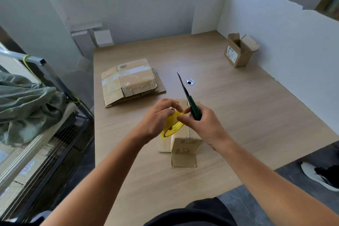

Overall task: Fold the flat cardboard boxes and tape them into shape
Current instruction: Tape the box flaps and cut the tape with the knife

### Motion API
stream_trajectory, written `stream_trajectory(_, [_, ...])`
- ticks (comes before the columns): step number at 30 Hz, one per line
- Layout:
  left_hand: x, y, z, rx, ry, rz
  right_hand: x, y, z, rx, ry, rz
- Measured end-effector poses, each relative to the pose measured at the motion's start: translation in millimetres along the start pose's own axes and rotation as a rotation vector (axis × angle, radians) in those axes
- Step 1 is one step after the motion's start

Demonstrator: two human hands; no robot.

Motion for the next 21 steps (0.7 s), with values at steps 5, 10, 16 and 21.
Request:
stream_trajectory(5, [1.2,-4.2,-8.3,0.013,0.000,-0.011,-4.3,11.6,5.5,-0.204,-0.112,0.065])
stream_trajectory(10, [-8.0,2.5,-13.6,-0.077,-0.008,0.041,-5.1,12.5,11.7,-0.227,-0.128,0.031])
stream_trajectory(16, [-25.8,23.9,-26.8,-0.303,-0.010,0.063,2.1,-0.8,22.4,0.210,-0.168,-0.145])
stream_trajectory(21, [-15.3,25.7,-10.9,-0.187,0.071,-0.034,5.0,-4.0,35.2,0.214,-0.174,-0.119])
Point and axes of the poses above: each hand's wrist, its own x-axis towards the middle knuckle, its own z-axis out of the back of the hand, y = z × x, the point moved 5 cm from there along x, towards the middle knuckle, and after that the axes turned 6 degrees about -z, right-handed, at the moved point
